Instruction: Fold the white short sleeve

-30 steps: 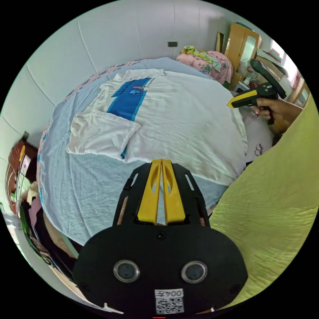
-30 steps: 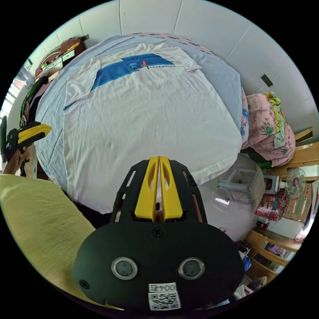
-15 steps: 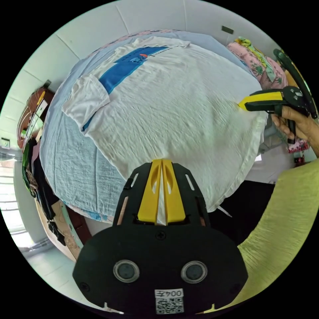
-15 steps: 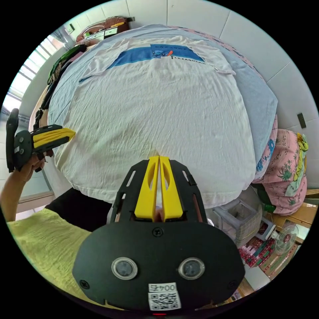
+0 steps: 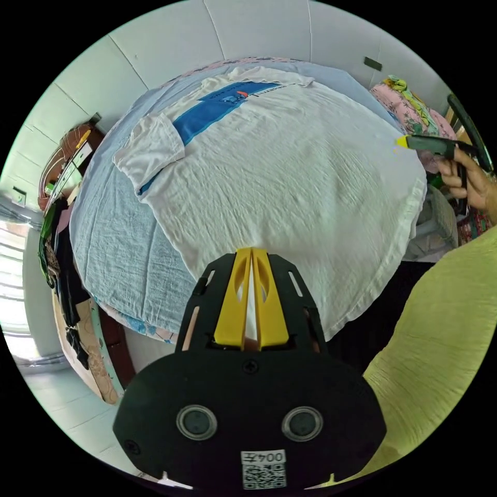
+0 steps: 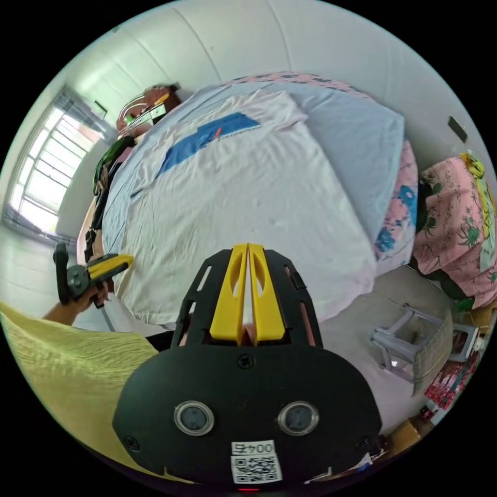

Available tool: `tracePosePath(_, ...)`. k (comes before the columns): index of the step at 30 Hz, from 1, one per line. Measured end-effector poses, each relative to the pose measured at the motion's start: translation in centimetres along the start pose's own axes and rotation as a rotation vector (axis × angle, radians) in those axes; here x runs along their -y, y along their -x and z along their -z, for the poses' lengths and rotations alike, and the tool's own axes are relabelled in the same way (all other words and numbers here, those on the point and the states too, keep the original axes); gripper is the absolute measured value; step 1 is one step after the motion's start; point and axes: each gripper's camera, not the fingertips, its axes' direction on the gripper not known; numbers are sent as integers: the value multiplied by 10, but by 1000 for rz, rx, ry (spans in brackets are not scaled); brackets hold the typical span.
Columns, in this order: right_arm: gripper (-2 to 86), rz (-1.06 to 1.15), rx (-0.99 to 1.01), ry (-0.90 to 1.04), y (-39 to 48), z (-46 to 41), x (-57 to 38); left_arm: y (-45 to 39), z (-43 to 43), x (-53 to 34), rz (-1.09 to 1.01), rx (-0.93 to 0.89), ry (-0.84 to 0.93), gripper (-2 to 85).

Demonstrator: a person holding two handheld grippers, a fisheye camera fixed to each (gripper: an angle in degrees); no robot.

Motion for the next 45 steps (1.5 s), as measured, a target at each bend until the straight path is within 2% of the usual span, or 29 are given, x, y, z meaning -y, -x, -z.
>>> tracePosePath(3, 22, -56, -17, -51, -54, 38, 25, -17, -2, -3, 26, 45, -22, 4)
tracePosePath(6, 49, -72, 15, -77, -96, 57, 60, -36, -4, 7, -24, 107, 33, 5)
tracePosePath(9, 71, -39, 65, -49, -126, 56, 109, -43, -7, 16, 18, 113, 82, 7)
tracePosePath(13, 74, -15, 108, 7, -159, 43, 181, -34, -5, 15, 268, -14, 99, 8)
tracePosePath(16, 77, 17, 154, 36, -175, 39, 220, -41, 8, 7, 465, -89, 0, 8)
tracePosePath(19, 83, 54, 146, 62, -185, 38, 243, -66, 7, 10, 484, -90, 5, 8)
tracePosePath(23, 81, 122, 173, 117, -193, 39, 254, -92, -5, 18, 484, -66, 80, 7)
tracePosePath(32, 44, 143, 169, 111, -217, 64, 256, -107, -19, 21, 550, -76, 102, 8)
tracePosePath(38, 19, 328, -4, 108, -209, 79, 256, -117, -23, 20, 560, -68, 94, 9)
tracePosePath(41, 37, 267, 108, 116, -230, 87, 261, -123, -24, 21, 545, -51, 95, 9)
tracePosePath(45, 58, 270, 127, 112, -240, 104, 258, -128, -27, 22, 531, -40, 104, 9)
